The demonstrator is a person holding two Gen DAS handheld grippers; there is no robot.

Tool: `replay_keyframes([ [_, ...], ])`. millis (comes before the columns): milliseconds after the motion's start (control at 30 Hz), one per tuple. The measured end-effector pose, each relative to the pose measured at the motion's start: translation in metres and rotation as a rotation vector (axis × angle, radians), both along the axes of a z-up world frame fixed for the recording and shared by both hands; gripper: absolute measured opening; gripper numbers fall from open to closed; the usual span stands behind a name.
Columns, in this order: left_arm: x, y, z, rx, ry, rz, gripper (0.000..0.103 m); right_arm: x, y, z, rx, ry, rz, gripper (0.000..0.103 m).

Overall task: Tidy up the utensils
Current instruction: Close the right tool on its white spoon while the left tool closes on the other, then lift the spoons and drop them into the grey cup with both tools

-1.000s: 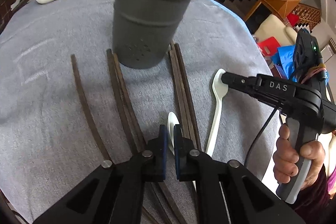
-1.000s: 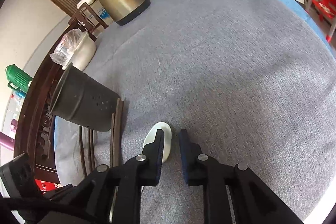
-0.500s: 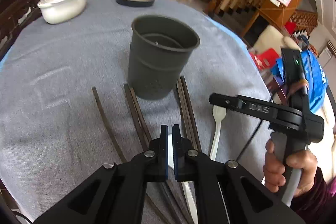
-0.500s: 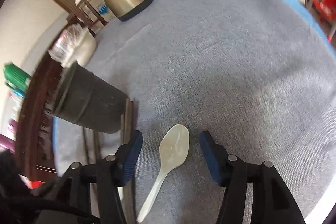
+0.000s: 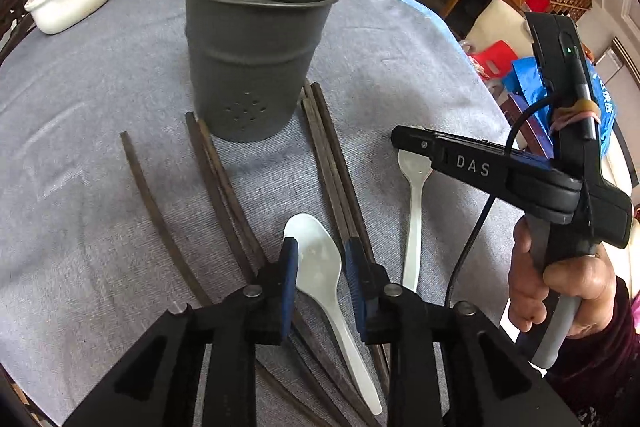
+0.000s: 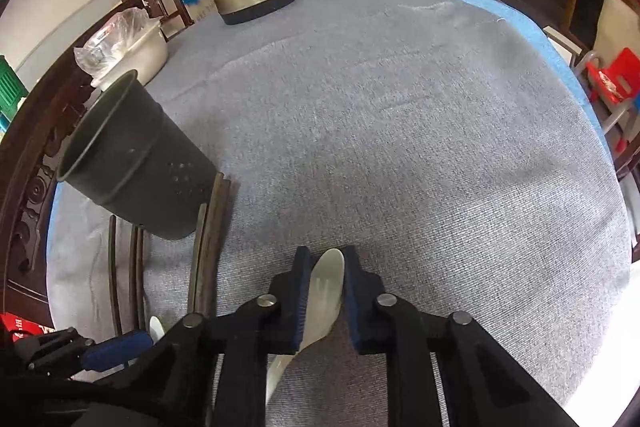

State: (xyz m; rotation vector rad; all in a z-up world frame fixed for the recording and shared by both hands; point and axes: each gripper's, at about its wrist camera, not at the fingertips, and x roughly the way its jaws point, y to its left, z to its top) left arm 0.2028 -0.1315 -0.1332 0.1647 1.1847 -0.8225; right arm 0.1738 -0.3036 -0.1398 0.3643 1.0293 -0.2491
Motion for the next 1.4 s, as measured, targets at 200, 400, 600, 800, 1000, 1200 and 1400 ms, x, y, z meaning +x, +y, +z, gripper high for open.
replay_keyframes([
  [200,0.014,-0.006,-0.011,0.007,0.028,0.020,0.017,-0.004,-0.004,0.001,0.026,-0.017,0.018,0.010],
  [400,0.013,0.008,-0.003,-0.007,-0.006,0.034,0.005,-0.011,-0.018,0.001,0.120,-0.061,0.005,0.009],
  [600,0.013,0.018,0.016,-0.044,-0.047,0.058,0.004,-0.018,-0.023,0.026,0.144,-0.188,0.014,0.009],
  [800,0.018,0.036,0.065,-0.139,-0.140,0.090,0.004,-0.011,-0.020,0.068,0.114,-0.341,0.036,0.009],
  [1000,0.051,0.044,0.132,-0.239,-0.324,0.192,0.004,0.023,-0.012,0.124,0.040,-0.519,0.031,0.009],
  [1200,0.090,0.029,0.149,-0.280,-0.520,0.359,0.004,0.061,0.006,0.153,-0.067,-0.629,0.008,0.009],
  [1400,0.112,0.001,0.127,-0.244,-0.591,0.402,0.004,0.087,0.025,0.149,-0.178,-0.660,0.027,0.009],
])
